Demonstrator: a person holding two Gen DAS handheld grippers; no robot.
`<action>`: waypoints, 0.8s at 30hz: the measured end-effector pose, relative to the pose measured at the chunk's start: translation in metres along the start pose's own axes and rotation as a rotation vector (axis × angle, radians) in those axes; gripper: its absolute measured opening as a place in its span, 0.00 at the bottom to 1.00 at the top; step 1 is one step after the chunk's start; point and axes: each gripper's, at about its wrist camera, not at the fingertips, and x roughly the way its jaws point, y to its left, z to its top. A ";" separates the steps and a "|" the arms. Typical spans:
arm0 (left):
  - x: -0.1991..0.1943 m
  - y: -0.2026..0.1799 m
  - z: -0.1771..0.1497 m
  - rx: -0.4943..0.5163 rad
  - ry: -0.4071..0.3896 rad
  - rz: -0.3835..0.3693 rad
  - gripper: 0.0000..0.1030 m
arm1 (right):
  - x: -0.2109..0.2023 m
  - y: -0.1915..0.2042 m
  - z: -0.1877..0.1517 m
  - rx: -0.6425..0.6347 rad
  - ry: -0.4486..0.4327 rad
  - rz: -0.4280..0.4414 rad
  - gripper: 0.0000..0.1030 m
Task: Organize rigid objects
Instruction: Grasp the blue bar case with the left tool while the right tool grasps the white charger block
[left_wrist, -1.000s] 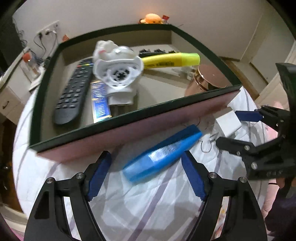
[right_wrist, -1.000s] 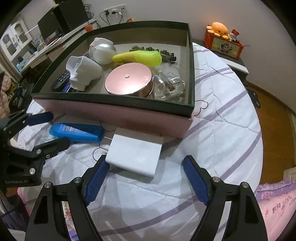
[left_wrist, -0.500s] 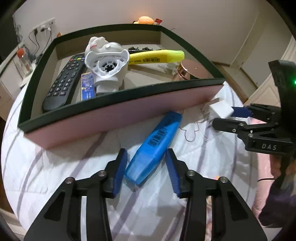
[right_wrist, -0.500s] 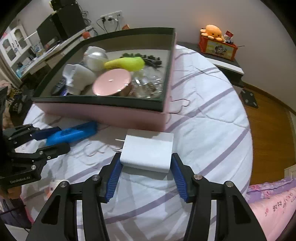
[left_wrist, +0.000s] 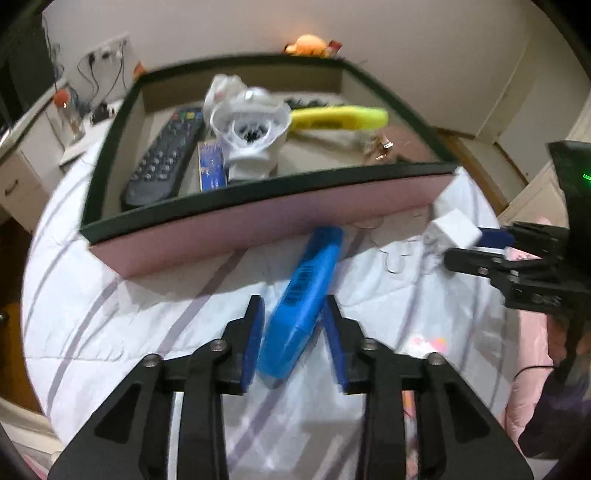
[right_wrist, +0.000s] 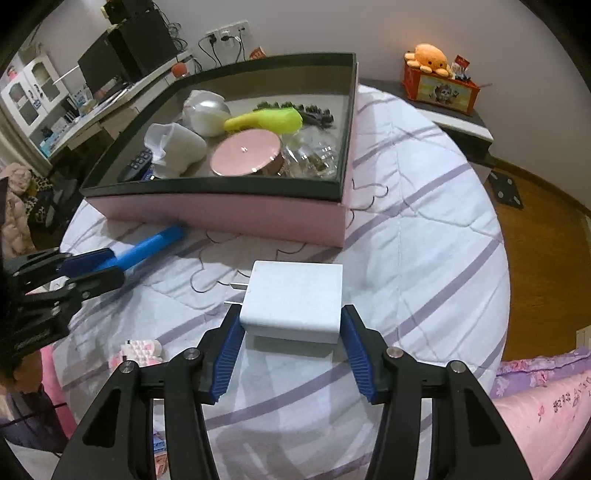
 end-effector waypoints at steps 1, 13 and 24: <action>0.008 -0.001 0.003 0.008 0.019 0.013 0.56 | 0.001 -0.002 0.001 0.006 0.001 0.009 0.53; 0.003 -0.013 0.002 0.042 -0.021 0.045 0.25 | 0.003 -0.006 0.005 0.023 0.000 0.016 0.53; -0.032 0.003 -0.011 -0.028 -0.068 0.051 0.25 | -0.025 0.004 0.001 0.006 -0.044 -0.016 0.22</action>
